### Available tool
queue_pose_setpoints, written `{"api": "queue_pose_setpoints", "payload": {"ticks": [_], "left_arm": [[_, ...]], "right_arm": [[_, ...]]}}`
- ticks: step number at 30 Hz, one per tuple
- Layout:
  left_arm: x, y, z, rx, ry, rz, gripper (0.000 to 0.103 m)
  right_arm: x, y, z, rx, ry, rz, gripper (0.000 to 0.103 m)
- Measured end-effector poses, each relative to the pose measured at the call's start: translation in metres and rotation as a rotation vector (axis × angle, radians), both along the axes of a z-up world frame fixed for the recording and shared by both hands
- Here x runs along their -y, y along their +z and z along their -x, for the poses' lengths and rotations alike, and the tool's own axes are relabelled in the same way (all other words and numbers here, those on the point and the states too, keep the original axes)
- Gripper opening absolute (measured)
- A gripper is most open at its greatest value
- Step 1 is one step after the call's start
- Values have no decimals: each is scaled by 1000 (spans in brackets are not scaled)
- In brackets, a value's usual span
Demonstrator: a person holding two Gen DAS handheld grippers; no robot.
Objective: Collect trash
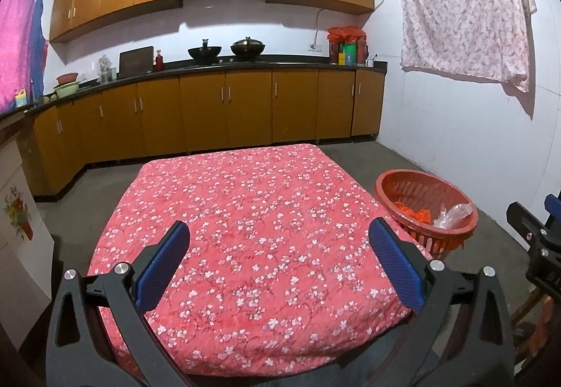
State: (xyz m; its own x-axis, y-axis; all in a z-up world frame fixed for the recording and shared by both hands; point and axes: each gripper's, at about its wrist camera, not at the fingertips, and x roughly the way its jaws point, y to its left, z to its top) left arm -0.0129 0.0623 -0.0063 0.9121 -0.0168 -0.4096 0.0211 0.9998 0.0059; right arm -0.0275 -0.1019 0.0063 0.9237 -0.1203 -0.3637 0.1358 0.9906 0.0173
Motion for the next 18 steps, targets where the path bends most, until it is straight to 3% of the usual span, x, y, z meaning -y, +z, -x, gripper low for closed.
{"api": "queue_pose_setpoints", "payload": {"ticks": [18], "left_arm": [[0,-3,6,-8,-35,4,101]], "right_arm": [[-8,-4,6,-7,2,7,98]]}}
